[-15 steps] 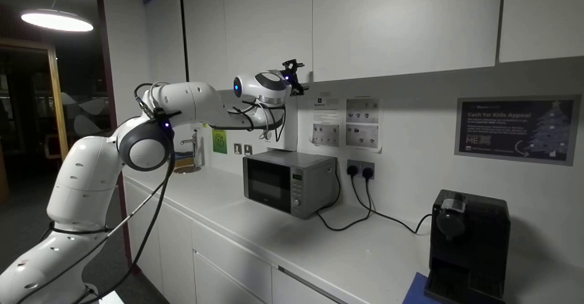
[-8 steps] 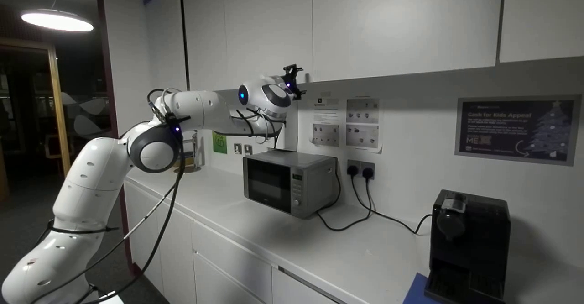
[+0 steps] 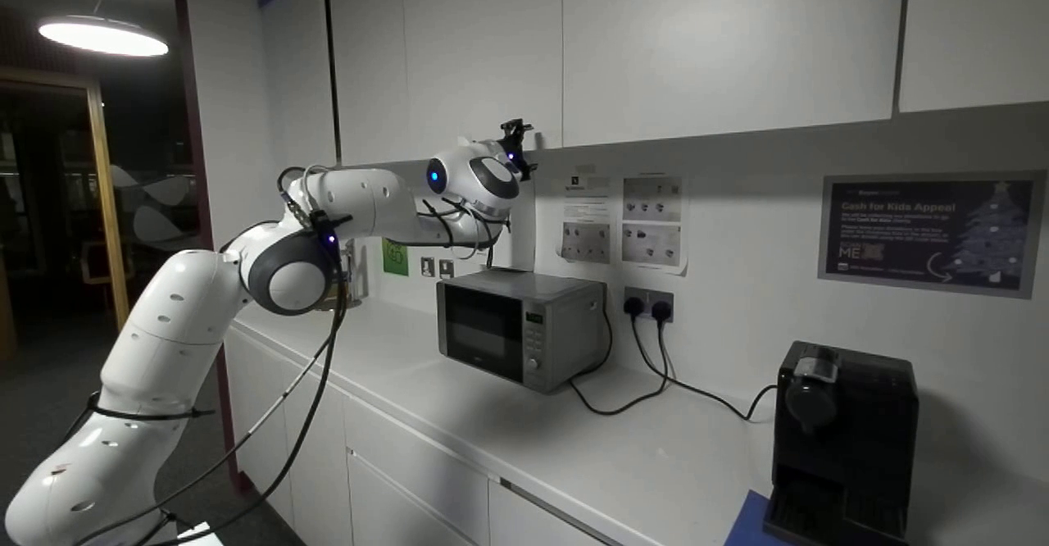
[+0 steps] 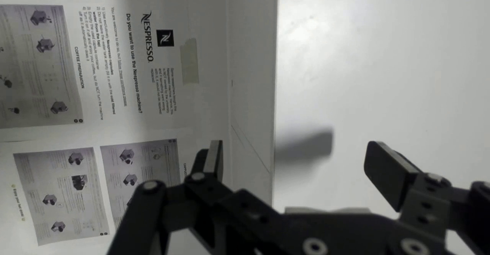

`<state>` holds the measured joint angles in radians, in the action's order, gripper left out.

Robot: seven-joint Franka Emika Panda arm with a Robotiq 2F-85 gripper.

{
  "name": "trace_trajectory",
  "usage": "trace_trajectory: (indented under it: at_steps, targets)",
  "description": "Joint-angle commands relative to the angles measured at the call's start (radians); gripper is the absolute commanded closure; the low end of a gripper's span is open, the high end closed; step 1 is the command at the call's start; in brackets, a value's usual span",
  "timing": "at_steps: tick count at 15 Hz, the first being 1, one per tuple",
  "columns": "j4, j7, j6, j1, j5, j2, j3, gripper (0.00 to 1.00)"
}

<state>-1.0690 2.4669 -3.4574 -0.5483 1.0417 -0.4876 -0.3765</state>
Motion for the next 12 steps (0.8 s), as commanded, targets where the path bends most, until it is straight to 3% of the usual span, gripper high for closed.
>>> trace_trajectory:
  at_steps: [1, 7, 12]
  targets:
    - [0.096, -0.038, 0.0, 0.0, 0.0, -0.063, -0.032, 0.0]
    - [0.158, -0.067, 0.0, 0.004, 0.002, -0.128, -0.022, 0.0]
    - [0.262, -0.117, 0.0, -0.007, 0.039, -0.211, -0.095, 0.0]
